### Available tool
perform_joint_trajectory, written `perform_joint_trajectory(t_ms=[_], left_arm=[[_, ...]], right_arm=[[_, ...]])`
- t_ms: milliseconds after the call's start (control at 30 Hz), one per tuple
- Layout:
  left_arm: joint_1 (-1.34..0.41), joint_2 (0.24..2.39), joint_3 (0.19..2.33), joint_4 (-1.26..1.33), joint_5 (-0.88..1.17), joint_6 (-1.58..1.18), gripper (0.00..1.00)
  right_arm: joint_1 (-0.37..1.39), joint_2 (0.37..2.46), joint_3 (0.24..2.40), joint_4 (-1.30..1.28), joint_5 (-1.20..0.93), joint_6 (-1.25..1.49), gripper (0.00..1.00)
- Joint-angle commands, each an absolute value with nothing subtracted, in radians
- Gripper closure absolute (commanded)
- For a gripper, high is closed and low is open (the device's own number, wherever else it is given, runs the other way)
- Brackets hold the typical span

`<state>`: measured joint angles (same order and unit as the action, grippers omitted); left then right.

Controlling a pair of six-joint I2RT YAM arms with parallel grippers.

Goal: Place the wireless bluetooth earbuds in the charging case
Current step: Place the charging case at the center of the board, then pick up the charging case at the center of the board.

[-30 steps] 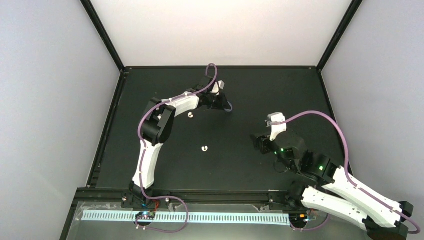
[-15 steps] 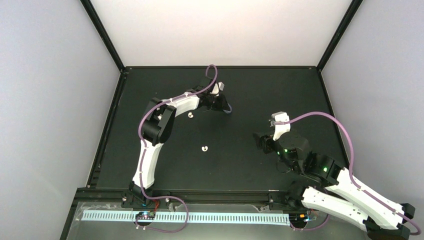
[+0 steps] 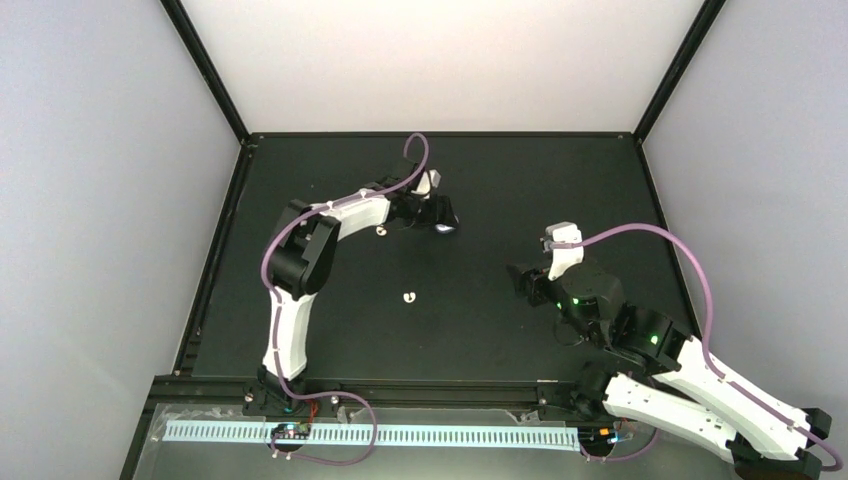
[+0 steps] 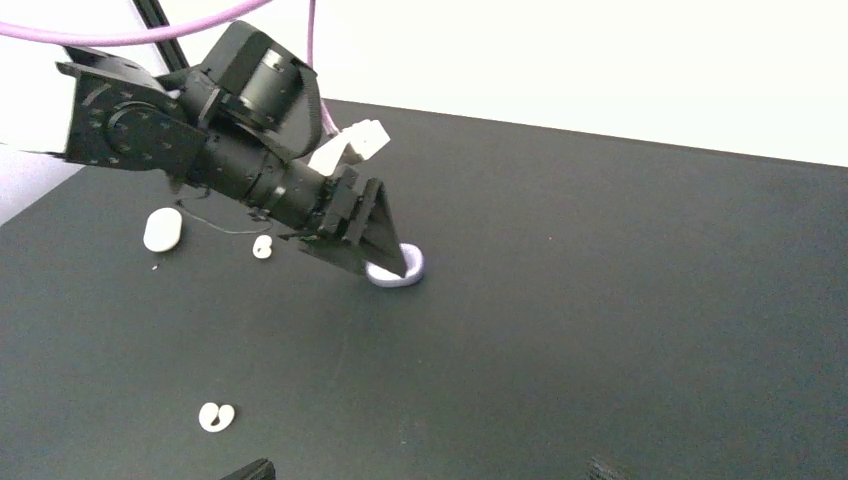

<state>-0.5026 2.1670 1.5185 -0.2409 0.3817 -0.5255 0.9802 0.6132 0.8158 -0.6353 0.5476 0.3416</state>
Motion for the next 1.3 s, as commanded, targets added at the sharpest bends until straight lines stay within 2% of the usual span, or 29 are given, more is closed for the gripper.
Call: perform_joint_trajectory(t_ms=[0, 33, 67, 167, 300, 400, 533, 700, 1100, 1267], left_arm=[[-0.477, 1.983, 1.459, -0.303, 0.305, -0.481, 0.08], [-0.468, 1.943, 1.441, -0.312, 0.291, -0.475, 0.02], [-0.457, 1.906, 1.420, -0.321, 0.280, -0.471, 0.01], [-0.424, 1.782, 1.357, -0.360, 0.227, -0.461, 0.01], [-0.366, 1.632, 1.283, -0.498, -0.001, -0.471, 0.01], [-0.270, 1.538, 1.158, -0.541, -0.067, -0.538, 0.01], [-0.094, 1.476, 1.015, -0.511, 0.071, -0.578, 0.01], [0.010, 1.567, 1.000, -0.515, 0.200, -0.556, 0.01], [0.012, 1.742, 1.158, -0.536, 0.065, -0.612, 0.02], [0.011, 1.809, 1.210, -0.566, 0.033, -0.602, 0.09]], right_arm=[[0.977, 0.611, 0.849, -0.622, 0.565, 0.332, 0.20], [0.977, 0.614, 0.850, -0.615, 0.564, 0.329, 0.20], [0.976, 0.618, 0.849, -0.608, 0.561, 0.326, 0.20], [0.977, 0.636, 0.845, -0.575, 0.530, 0.316, 0.19], [0.977, 0.665, 0.832, -0.522, 0.500, 0.352, 0.16], [0.976, 0.682, 0.810, -0.479, 0.493, 0.382, 0.16], [0.977, 0.695, 0.796, -0.449, 0.466, 0.381, 0.16], [0.977, 0.725, 0.807, -0.468, 0.447, 0.373, 0.16], [0.977, 0.712, 0.818, -0.500, 0.459, 0.379, 0.16], [0.977, 0.712, 0.818, -0.505, 0.467, 0.373, 0.16]])
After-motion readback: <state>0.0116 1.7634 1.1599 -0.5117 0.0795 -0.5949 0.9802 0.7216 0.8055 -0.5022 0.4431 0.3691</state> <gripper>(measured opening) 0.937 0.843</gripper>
